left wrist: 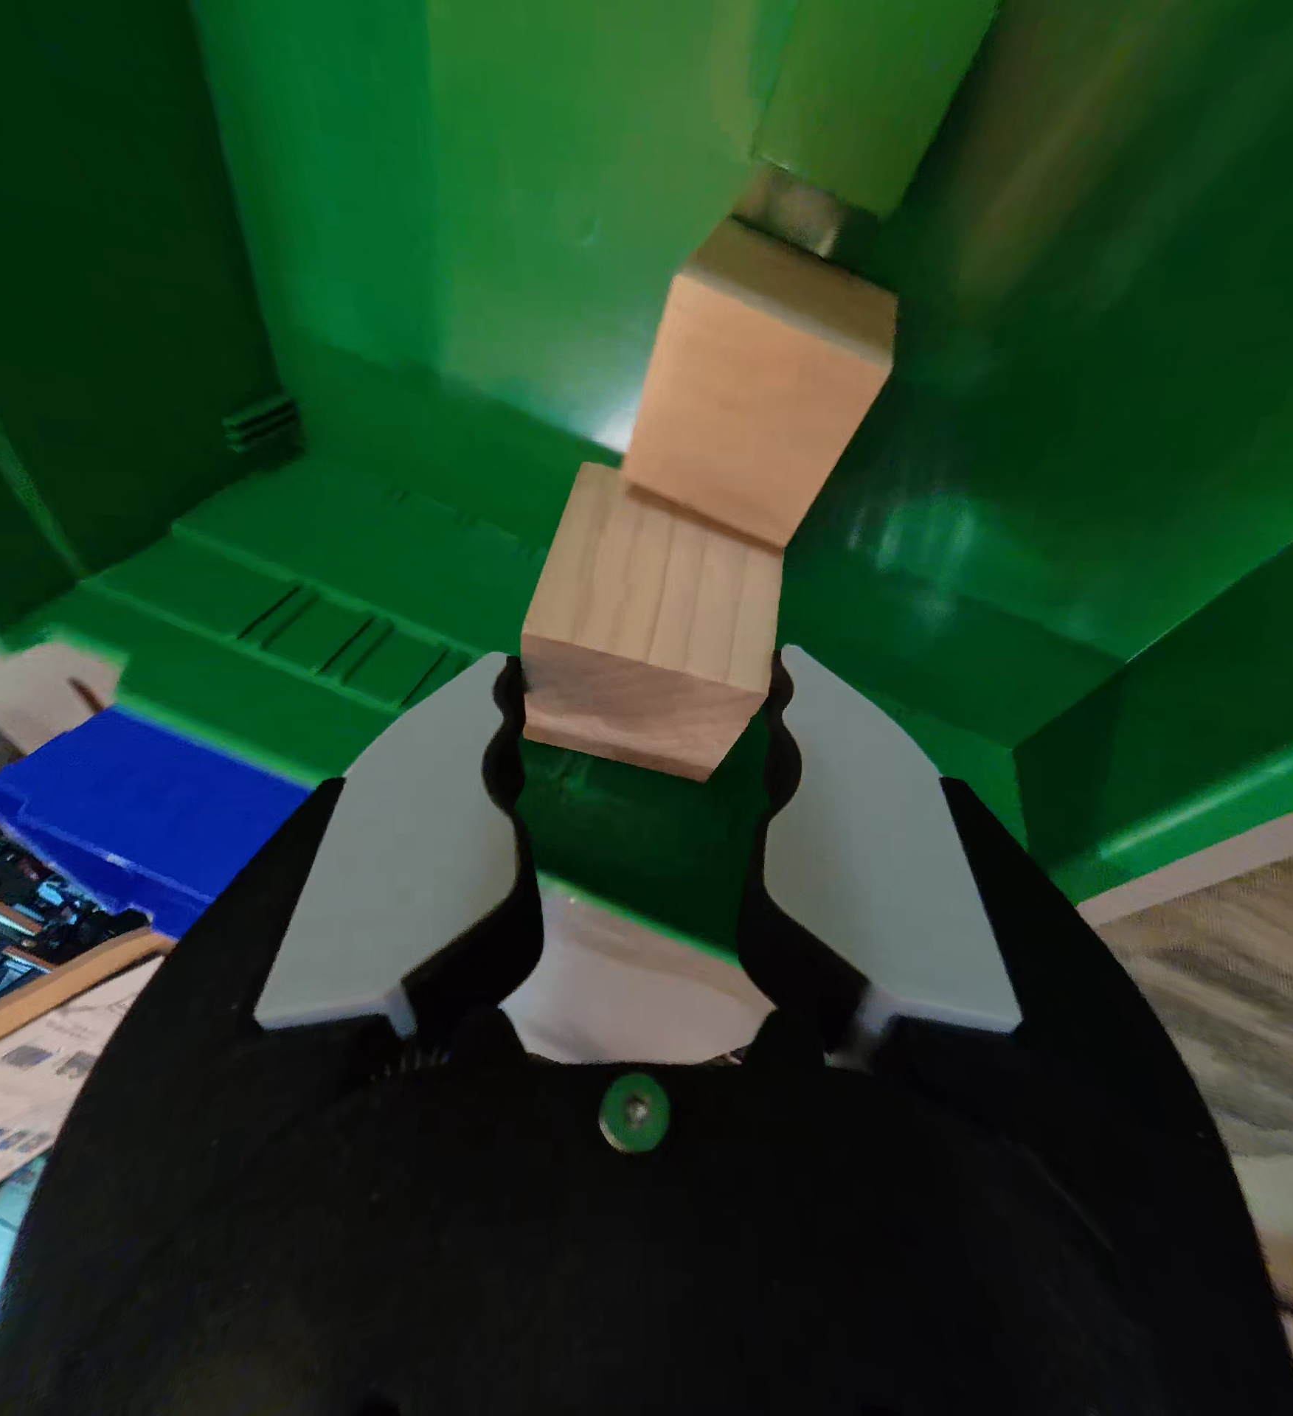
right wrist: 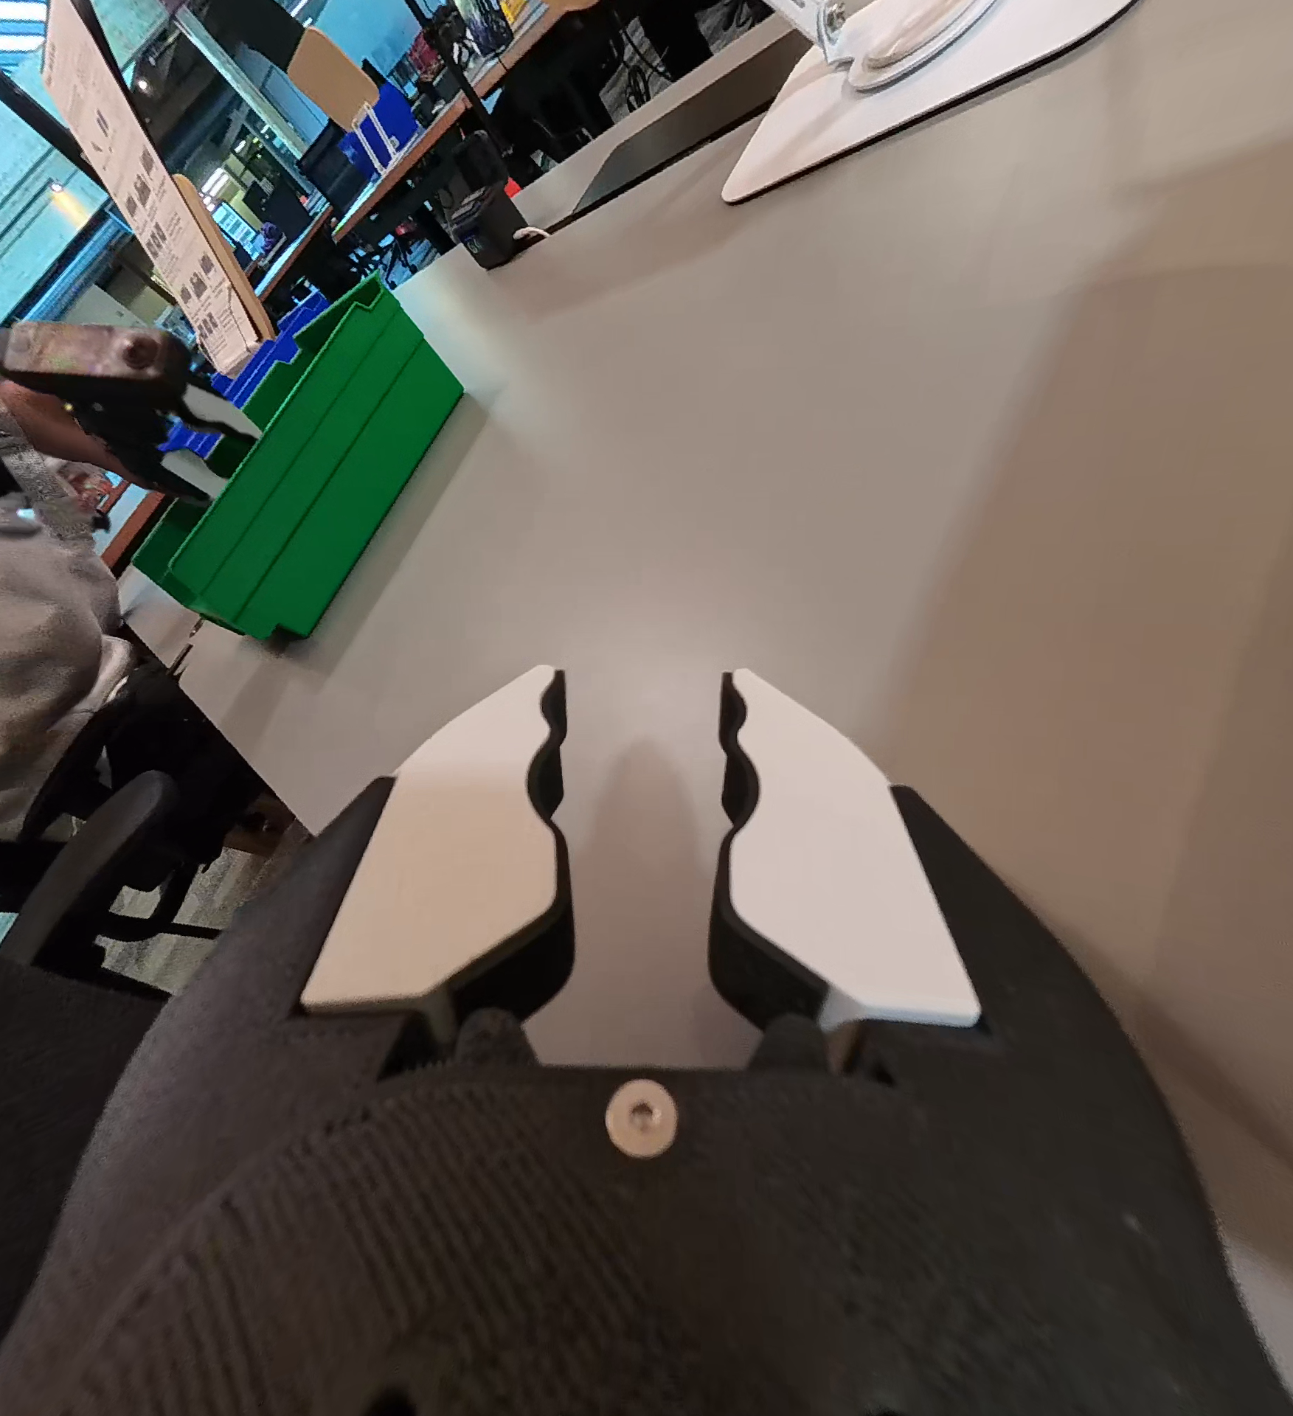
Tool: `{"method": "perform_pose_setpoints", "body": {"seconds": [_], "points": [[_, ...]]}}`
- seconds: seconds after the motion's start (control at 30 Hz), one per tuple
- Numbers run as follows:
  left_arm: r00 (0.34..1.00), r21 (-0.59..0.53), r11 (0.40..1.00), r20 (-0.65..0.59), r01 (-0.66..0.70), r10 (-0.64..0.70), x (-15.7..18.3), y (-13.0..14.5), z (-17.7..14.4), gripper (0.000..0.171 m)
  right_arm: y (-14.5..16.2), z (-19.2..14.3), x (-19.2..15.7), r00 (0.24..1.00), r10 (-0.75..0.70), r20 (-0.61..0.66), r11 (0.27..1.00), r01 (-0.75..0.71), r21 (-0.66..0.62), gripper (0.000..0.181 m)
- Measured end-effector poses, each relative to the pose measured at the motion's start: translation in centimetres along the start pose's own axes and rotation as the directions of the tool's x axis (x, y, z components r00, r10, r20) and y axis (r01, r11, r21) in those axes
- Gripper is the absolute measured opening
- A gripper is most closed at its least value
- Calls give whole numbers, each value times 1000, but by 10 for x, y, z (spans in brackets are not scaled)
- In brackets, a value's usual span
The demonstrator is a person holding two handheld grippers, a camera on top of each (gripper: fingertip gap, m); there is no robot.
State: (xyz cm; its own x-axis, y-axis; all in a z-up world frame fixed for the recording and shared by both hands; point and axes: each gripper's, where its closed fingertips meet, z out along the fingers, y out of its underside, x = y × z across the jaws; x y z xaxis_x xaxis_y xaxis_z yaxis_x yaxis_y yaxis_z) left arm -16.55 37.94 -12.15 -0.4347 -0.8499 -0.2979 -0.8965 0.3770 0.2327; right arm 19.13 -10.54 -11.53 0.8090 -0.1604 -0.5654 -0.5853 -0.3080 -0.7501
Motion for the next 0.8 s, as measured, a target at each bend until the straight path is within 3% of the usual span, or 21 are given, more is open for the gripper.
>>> {"method": "perform_pose_setpoints", "body": {"seconds": [0.13, 0.27, 0.37, 0.43, 0.5, 0.57, 0.67, 0.8], "points": [[983, 223, 963, 67, 153, -172, -24, -7, -60, 62, 0, -2, -4, 1000, -1, 15, 1000, 1, 5, 39], [932, 540, 809, 111, 235, -345, -40, -31, -150, 61, -2, -4, -9, 999, -4, 31, 1000, 4, 14, 39], [895, 763, 582, 10, 281, -445, -28, -72, -215, 60, -3, -5, -16, 998, -14, 62, 1000, 13, 17, 39], [868, 857, 341, -214, 387, -447, 0, -115, -252, 60, -5, -6, -26, 994, -36, 102, 999, 34, 30, 41], [805, 832, 117, -476, 543, -354, 38, -164, -276, 60, -9, -7, -39, 986, -72, 152, 996, 65, 53, 43], [705, 725, -30, -677, 688, -209, 84, -214, -282, 60, -12, -9, -54, 973, -123, 196, 991, 109, 80, 49], [517, 511, -84, -852, 856, 86, 154, -287, -279, 60, -12, -12, -75, 948, -185, 259, 981, 162, 110, 63], [314, 326, -5, -907, 946, 279, 209, -360, -256, 60, -6, -12, -86, 930, -164, 328, 986, 144, 83, 75]]}}
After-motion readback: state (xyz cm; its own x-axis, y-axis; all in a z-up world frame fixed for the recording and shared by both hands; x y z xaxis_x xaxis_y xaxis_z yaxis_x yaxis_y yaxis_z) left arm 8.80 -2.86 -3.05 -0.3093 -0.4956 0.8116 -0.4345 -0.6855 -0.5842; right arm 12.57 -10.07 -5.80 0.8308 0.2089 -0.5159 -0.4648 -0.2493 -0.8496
